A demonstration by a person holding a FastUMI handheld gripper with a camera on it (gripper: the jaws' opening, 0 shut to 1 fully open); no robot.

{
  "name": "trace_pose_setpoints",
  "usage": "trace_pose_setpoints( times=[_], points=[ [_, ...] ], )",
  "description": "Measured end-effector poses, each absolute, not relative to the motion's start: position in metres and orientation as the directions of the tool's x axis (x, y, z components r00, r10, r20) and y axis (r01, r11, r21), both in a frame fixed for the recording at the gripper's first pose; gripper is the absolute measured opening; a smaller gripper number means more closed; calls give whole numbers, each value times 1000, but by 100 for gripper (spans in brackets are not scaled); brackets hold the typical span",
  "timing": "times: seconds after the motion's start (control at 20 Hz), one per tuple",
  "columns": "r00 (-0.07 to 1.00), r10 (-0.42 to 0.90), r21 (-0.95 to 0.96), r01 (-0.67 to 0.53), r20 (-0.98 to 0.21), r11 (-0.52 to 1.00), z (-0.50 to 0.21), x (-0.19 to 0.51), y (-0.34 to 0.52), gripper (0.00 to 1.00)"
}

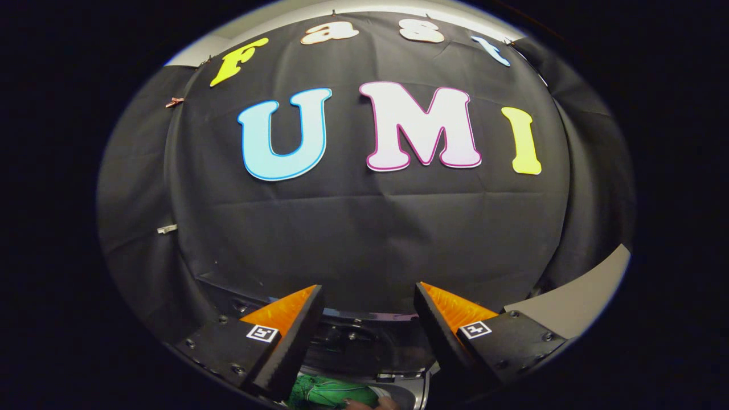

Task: Put the clothes into the washing machine and then close the washing machine lid.

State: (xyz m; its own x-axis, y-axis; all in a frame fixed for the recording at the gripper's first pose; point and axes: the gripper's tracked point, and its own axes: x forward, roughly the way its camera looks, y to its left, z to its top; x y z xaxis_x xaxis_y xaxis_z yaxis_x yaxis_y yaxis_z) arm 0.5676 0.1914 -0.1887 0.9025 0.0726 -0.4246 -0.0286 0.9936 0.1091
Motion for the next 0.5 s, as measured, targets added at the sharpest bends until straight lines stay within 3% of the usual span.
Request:
trace_pose_setpoints(
  times=[0.5],
  points=[
    [878,68,112,-16,-474,994,-202,566,190,100]
  ],
)
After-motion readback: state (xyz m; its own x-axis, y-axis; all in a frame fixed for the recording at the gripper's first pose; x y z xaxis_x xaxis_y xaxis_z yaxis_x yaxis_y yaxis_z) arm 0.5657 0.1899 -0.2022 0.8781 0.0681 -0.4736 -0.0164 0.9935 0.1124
